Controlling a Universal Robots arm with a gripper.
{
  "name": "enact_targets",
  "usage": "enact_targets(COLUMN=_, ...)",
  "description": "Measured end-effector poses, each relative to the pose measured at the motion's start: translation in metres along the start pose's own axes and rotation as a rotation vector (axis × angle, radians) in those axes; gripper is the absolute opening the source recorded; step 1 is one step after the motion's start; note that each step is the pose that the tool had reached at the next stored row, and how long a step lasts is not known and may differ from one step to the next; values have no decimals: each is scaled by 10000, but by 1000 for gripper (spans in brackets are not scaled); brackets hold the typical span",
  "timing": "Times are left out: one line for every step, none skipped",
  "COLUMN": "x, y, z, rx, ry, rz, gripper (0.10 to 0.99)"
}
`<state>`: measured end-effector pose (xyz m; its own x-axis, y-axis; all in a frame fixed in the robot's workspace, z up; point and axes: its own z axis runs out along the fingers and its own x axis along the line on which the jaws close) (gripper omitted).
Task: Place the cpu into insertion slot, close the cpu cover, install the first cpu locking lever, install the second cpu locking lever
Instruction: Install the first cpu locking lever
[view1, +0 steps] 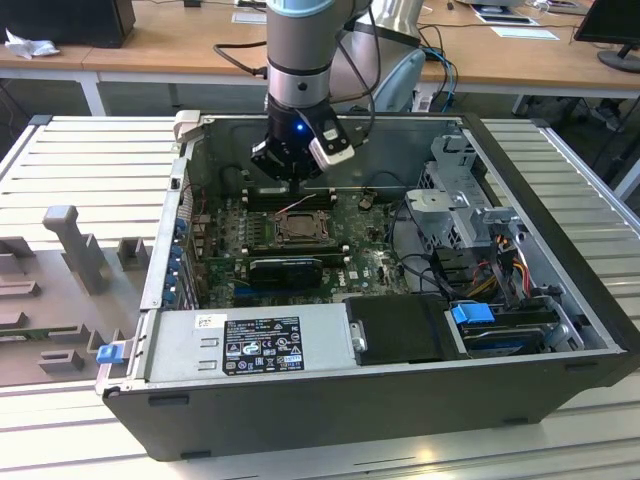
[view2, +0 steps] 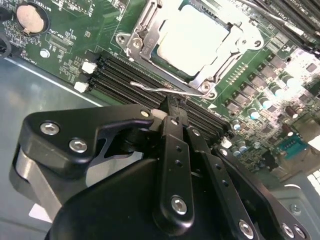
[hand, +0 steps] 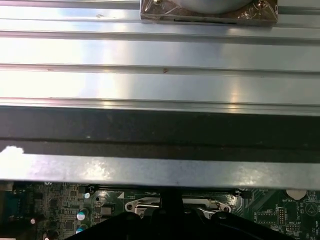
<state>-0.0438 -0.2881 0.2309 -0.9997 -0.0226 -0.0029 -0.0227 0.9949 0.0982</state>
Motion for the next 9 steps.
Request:
enact_targets(x=-2, y=0, z=2, rx=1, ry=1, rz=-1, gripper=106)
enact_targets(x=-5, y=0, z=3, rx=1, ry=2, rz=-5, gripper=106)
enact_targets(x=-8, y=-1, z=5, rx=1, ry=2, rz=-18, gripper=106)
enact_targets(x=-13, y=-1, z=7, rx=-1, ry=3, rz=-40, gripper=106)
enact_targets(x=-20, y=-1, z=10, rx=-1, ry=5, rz=-61, gripper=106)
enact_targets(x=-27, y=-1, z=13, rx=-2, ry=7, rz=-70, gripper=106)
enact_targets(x=-38, y=-3, z=21, rx=-2, ry=7, rz=-72, gripper=106)
enact_targets(x=-43, y=-4, z=27, rx=1, ry=8, rz=-72, gripper=106)
enact_targets(x=-44, y=-4, z=27, rx=1, ry=9, rz=-76, gripper=106)
